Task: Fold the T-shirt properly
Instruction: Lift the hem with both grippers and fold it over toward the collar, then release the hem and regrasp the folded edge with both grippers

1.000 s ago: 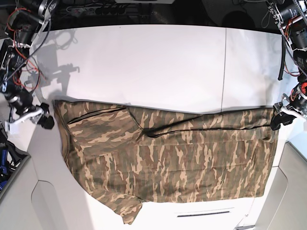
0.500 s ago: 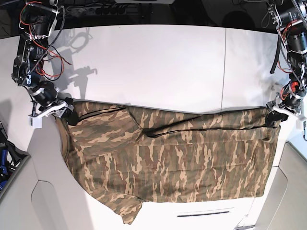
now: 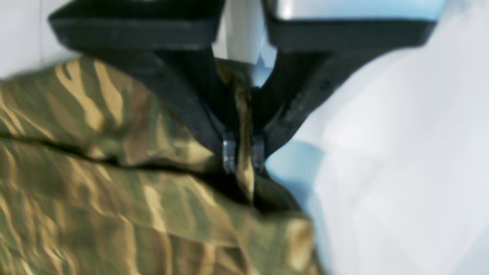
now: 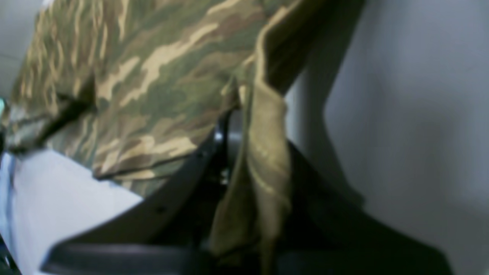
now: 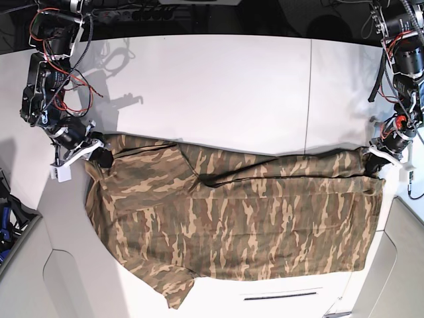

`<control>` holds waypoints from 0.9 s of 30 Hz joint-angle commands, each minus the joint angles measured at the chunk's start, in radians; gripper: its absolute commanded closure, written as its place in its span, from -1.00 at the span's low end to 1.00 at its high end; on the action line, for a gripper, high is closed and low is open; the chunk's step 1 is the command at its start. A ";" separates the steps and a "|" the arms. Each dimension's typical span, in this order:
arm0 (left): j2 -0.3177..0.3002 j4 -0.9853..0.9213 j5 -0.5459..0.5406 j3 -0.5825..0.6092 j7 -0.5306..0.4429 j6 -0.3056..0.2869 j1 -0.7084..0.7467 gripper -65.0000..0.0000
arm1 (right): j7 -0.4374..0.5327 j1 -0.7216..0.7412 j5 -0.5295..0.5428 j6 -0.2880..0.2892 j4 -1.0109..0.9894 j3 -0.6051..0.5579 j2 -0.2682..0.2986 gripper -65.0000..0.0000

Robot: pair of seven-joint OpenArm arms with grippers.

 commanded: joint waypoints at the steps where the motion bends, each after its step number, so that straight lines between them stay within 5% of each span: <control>1: -0.023 0.033 -0.026 -0.021 0.007 -0.020 -0.002 1.00 | -0.010 -0.003 0.019 0.013 0.047 0.003 0.014 1.00; 12: -0.023 0.354 -0.225 -0.168 0.209 -0.020 0.262 1.00 | -0.137 -0.187 0.119 0.013 0.313 0.021 0.092 1.00; 27: -0.019 0.705 -0.297 -0.233 0.215 -0.020 0.651 1.00 | -0.182 -0.418 0.205 0.013 0.438 0.083 0.228 1.00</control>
